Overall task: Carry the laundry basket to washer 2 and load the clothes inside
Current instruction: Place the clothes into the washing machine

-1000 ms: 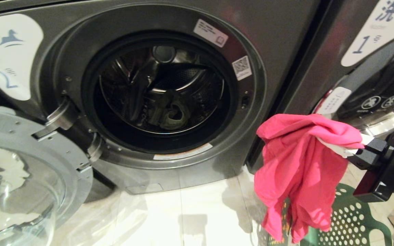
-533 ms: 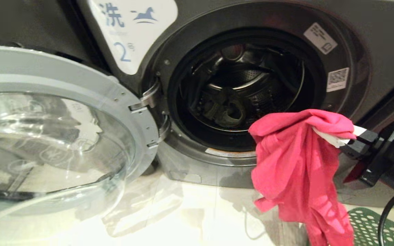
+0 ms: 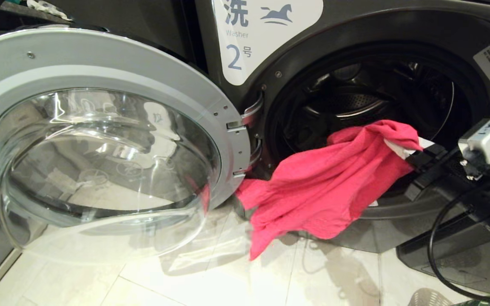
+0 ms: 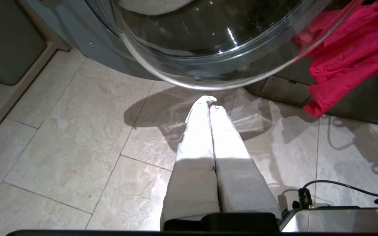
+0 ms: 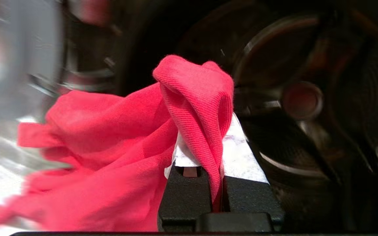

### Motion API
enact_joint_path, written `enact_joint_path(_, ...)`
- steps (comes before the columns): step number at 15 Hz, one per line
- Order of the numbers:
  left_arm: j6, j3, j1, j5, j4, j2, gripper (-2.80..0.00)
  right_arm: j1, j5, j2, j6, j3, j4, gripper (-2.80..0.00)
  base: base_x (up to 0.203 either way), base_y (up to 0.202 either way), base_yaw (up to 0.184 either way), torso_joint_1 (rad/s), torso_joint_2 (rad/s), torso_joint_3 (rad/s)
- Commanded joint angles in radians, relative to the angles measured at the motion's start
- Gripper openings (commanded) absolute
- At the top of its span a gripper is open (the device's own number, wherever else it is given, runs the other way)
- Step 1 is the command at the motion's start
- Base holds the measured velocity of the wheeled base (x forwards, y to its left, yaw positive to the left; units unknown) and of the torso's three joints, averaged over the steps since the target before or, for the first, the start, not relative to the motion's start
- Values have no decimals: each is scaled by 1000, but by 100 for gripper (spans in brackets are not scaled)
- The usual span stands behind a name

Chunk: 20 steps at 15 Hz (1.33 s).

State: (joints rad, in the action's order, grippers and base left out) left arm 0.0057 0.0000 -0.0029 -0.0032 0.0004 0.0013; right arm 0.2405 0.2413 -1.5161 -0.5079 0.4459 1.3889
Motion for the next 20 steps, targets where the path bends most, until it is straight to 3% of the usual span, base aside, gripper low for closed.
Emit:
enact_joint_path(1, 0, 0, 0, 0, 0, 0, -280, -41, -16, -92, 8, 78, 19, -280, 0, 0, 0, 0, 0, 0)
enact_joint_path(7, 0, 0, 0, 0, 0, 0, -280, -41, -113, -279, 77, 298, 136, -280, 0, 0, 0, 0, 0, 0)
enact_joint_path(10, 0, 0, 0, 0, 0, 0, -280, -31, -141, -370, 97, 433, 141, -280, 0, 0, 0, 0, 0, 0)
enact_joint_path(17, 0, 0, 0, 0, 0, 1, -280, -24, -220, -595, 111, 611, 141, -280, 0, 0, 0, 0, 0, 0)
enact_joint_path(20, 0, 0, 0, 0, 0, 0, -280, -24, -291, -706, 107, 804, 141, -280, 0, 0, 0, 0, 0, 0)
